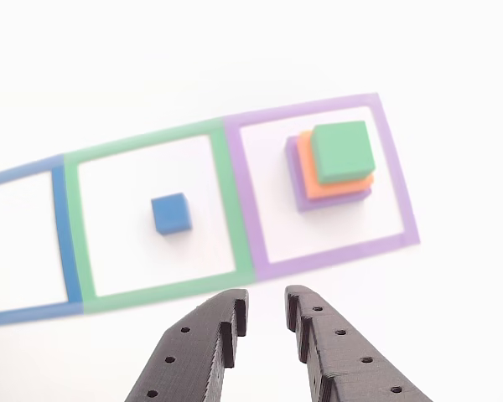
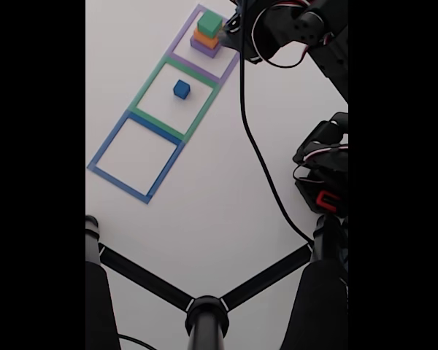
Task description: Tower of hanoi
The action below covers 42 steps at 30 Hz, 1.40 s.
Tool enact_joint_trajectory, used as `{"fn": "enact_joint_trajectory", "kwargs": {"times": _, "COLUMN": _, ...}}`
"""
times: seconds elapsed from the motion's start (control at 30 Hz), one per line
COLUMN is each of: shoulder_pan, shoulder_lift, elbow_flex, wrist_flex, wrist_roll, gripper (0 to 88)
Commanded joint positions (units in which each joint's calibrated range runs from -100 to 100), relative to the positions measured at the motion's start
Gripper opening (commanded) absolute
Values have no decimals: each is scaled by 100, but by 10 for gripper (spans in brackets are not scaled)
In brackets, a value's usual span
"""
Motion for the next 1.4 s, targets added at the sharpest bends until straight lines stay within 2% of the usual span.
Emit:
{"fn": "enact_joint_trajectory", "kwargs": {"times": 0.0, "shoulder_pan": 185, "shoulder_lift": -200, "elbow_flex": -583, "wrist_flex": 533, "wrist_roll": 0, "gripper": 11}}
{"fn": "enact_joint_trajectory", "kwargs": {"times": 0.13, "shoulder_pan": 368, "shoulder_lift": -385, "elbow_flex": -601, "wrist_flex": 898, "wrist_roll": 0, "gripper": 74}}
{"fn": "enact_joint_trajectory", "kwargs": {"times": 0.27, "shoulder_pan": 696, "shoulder_lift": -537, "elbow_flex": -565, "wrist_flex": 954, "wrist_roll": 0, "gripper": 213}}
{"fn": "enact_joint_trajectory", "kwargs": {"times": 0.47, "shoulder_pan": 1108, "shoulder_lift": -833, "elbow_flex": -301, "wrist_flex": 720, "wrist_roll": 0, "gripper": 307}}
{"fn": "enact_joint_trajectory", "kwargs": {"times": 0.6, "shoulder_pan": 1298, "shoulder_lift": -1154, "elbow_flex": 353, "wrist_flex": 202, "wrist_roll": 0, "gripper": 332}}
{"fn": "enact_joint_trajectory", "kwargs": {"times": 0.87, "shoulder_pan": 1512, "shoulder_lift": -1378, "elbow_flex": 2170, "wrist_flex": -1692, "wrist_roll": 0, "gripper": 350}}
{"fn": "enact_joint_trajectory", "kwargs": {"times": 1.17, "shoulder_pan": 1504, "shoulder_lift": -849, "elbow_flex": 4687, "wrist_flex": -5545, "wrist_roll": 0, "gripper": 365}}
{"fn": "enact_joint_trajectory", "kwargs": {"times": 1.37, "shoulder_pan": 1573, "shoulder_lift": 304, "elbow_flex": 5278, "wrist_flex": -7739, "wrist_roll": 0, "gripper": 368}}
